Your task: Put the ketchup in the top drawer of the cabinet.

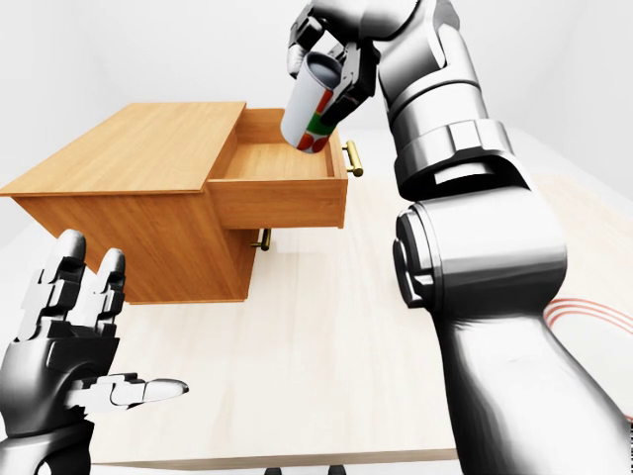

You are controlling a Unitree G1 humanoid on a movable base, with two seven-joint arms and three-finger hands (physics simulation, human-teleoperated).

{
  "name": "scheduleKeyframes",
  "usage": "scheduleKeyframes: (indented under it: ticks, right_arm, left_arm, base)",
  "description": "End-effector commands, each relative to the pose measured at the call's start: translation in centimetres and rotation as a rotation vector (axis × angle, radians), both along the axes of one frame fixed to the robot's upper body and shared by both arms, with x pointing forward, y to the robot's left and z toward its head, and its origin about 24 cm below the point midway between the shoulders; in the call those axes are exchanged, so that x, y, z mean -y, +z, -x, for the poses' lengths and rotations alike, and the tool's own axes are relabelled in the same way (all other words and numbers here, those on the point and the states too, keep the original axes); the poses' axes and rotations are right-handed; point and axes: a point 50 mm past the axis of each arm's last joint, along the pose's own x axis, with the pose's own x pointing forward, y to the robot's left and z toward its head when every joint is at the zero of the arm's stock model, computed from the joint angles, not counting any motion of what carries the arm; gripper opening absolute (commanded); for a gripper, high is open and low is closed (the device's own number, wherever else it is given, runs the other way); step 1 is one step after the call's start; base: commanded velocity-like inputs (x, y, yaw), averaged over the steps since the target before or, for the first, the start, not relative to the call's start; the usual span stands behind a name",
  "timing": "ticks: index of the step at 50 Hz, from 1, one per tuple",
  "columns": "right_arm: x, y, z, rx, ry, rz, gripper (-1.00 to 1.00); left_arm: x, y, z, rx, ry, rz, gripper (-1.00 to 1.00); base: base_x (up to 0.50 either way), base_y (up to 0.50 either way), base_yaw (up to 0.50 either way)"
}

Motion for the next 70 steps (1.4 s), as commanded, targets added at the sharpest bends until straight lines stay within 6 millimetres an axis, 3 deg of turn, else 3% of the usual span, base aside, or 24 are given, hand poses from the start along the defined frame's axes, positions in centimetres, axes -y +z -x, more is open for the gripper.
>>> scheduleKeyframes:
  ticks: [1,52,70]
  right_arm:
    - [0.0,-1.2,-0.4,-0.021,-0.005,-0.006,-1.00]
    - [0.0,-3.6,-1.2,-0.064,-0.019,-0.023,-1.00]
    - [-1.2,-3.6,-1.2,-0.014,-0.043,0.024,-1.00]
  left_arm:
    - [0.0,0.0,0.0,-0.001,0.001,0.000,1.00]
    - [0.1,-0.2,0.0,-0.012,-0.003,-0.001,1.00]
    - [0.1,0.1,0.1,0.001,-0.001,0.000,1.00]
  base:
    - [0.00,0.00,0.00]
    - [0.00,0.00,0.00]
    - [0.00,0.00,0.00]
